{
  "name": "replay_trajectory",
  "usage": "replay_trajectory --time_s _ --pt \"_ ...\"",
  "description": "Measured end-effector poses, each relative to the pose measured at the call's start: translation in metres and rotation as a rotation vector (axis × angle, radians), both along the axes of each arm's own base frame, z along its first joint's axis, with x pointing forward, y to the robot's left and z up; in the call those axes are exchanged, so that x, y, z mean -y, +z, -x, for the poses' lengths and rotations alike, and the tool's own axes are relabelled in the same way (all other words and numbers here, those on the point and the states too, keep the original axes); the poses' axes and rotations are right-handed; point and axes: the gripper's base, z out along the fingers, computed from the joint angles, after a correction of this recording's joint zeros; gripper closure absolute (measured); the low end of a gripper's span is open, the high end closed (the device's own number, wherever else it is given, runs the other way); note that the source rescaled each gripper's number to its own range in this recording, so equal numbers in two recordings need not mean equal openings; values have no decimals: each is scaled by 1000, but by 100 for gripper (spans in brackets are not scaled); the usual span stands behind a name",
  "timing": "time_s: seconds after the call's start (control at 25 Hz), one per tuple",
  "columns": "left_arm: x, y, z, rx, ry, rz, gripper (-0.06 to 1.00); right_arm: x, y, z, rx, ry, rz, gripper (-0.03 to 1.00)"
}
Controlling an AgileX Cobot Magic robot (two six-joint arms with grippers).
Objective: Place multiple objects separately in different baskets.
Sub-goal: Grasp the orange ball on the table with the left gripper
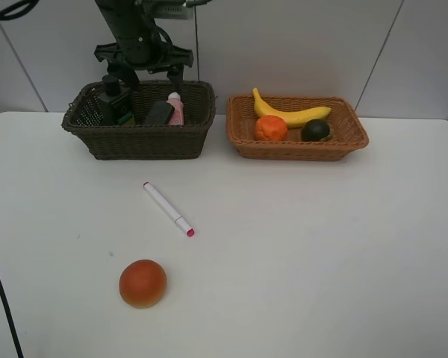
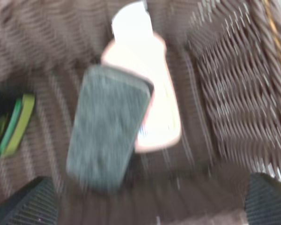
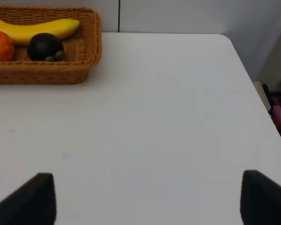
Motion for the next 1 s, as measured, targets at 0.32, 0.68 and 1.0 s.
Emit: replay_trajectory --time_s 0.32,0.68,1.0 --pt "17 84 64 -4 -115 -17 -6 0 0 0 0 0 0 -1" --pt "32 100 149 -30 -399 -81 -6 0 0 0 0 0 0 -1" --pt "10 33 203 -292 -688 -162 -6 0 0 0 0 0 0 -1"
